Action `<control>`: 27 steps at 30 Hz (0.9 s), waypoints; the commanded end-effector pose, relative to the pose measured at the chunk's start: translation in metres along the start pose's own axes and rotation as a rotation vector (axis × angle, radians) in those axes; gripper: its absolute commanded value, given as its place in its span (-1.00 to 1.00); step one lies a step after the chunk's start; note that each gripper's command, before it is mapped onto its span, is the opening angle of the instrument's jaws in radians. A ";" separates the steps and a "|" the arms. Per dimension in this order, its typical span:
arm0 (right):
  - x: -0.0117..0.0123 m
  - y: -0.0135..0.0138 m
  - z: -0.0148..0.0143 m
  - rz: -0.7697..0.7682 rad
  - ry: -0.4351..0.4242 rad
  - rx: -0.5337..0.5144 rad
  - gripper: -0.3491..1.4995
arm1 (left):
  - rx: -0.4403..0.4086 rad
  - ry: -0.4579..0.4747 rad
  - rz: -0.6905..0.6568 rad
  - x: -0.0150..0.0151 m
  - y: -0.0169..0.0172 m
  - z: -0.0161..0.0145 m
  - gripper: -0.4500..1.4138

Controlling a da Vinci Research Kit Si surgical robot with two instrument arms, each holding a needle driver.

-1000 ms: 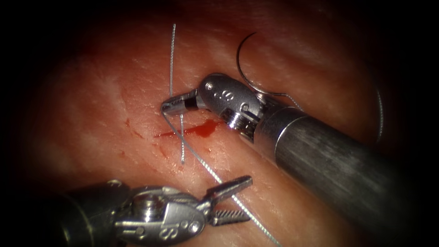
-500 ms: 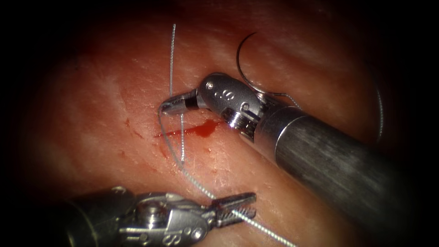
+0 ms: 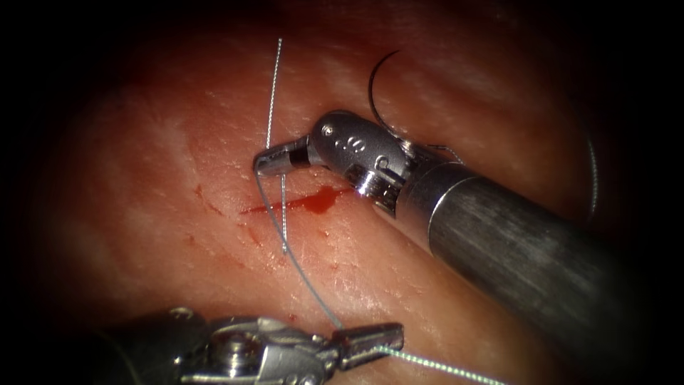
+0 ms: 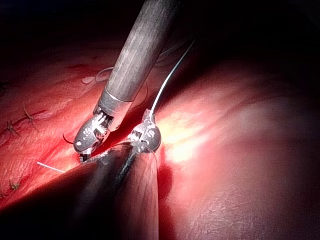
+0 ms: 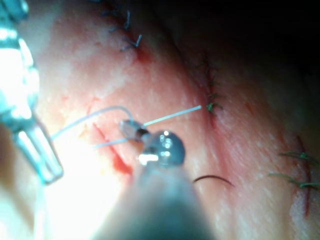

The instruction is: Wound Closure

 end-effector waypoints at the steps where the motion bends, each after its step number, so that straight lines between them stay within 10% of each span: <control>1: 0.0002 0.0005 0.0004 -0.007 0.001 0.001 -1.00 | -0.007 0.011 0.001 -0.0004 -0.0002 0.0002 -1.00; 14: -0.0001 -0.0052 -0.0027 -0.028 0.135 0.004 -1.00 | 0.014 0.036 -0.014 -0.0023 -0.0037 -0.0066 -1.00; 20: 0.0000 -0.0079 -0.0038 -0.032 0.168 -0.009 0.31 | 0.010 0.042 -0.014 -0.0028 -0.0040 -0.0081 -1.00; 27: 0.0013 -0.0098 -0.0072 0.045 0.283 0.003 0.96 | -0.007 0.057 0.022 -0.0037 -0.0048 -0.0103 -1.00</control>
